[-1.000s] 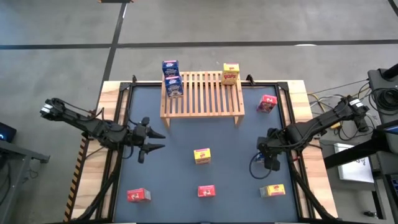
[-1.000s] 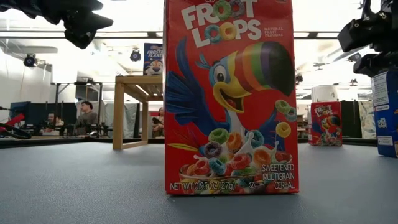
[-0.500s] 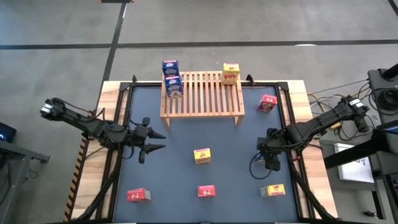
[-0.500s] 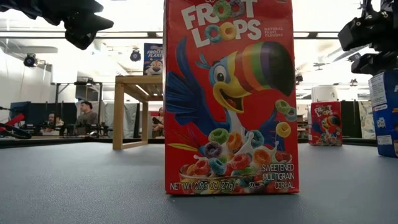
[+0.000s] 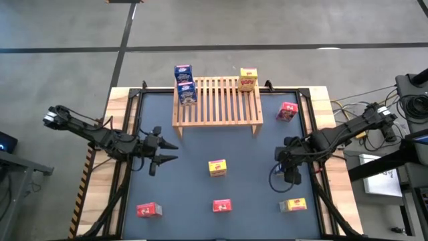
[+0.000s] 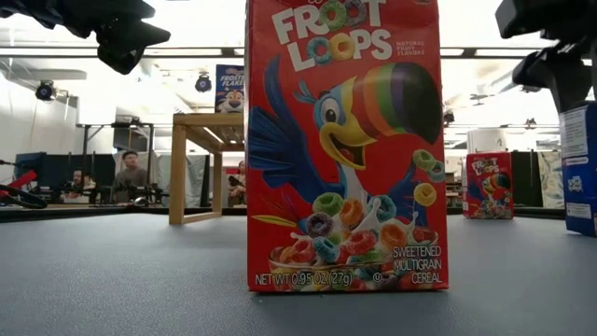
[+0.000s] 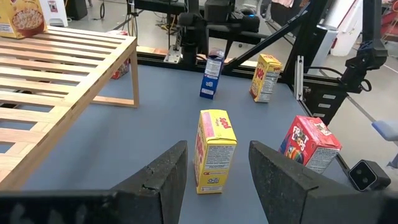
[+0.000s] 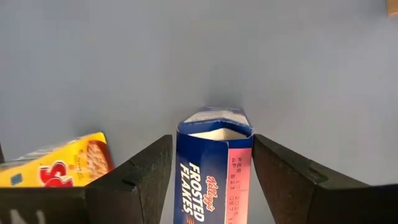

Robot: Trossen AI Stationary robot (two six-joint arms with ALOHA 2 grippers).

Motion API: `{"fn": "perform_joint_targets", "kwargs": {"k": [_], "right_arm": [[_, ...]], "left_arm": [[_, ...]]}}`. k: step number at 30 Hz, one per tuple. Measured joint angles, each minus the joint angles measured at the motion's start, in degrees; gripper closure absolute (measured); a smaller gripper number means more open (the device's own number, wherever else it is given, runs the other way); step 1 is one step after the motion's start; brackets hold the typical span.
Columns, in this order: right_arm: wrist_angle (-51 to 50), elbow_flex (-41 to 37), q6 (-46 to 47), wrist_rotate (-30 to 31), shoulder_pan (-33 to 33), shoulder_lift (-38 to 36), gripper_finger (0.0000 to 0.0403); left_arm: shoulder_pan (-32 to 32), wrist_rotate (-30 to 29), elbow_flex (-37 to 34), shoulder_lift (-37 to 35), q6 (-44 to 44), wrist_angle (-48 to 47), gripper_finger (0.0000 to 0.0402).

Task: Stack cereal on shelf
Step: Put the blue cereal box on the shelf aligned with the other blue cereal boxes

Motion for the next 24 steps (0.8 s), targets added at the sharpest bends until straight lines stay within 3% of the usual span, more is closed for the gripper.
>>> {"fn": "perform_joint_targets", "kwargs": {"k": [7,18,24], "right_arm": [[-0.1,-1.1,0.1,-0.5,0.0,0.0,0.0189],[0.1,-3.2,2.0,0.1,0.0,0.0,0.0124],[0.1,-5.4,1.9,1.5,0.0,0.0,0.0130]], "left_arm": [[0.0,0.0,0.0,0.0,0.0,-0.1,0.0246],[0.0,0.0,0.0,0.0,0.0,-0.1,0.0246],[0.0,0.0,0.0,0.0,0.0,-0.1,0.0246]]}}
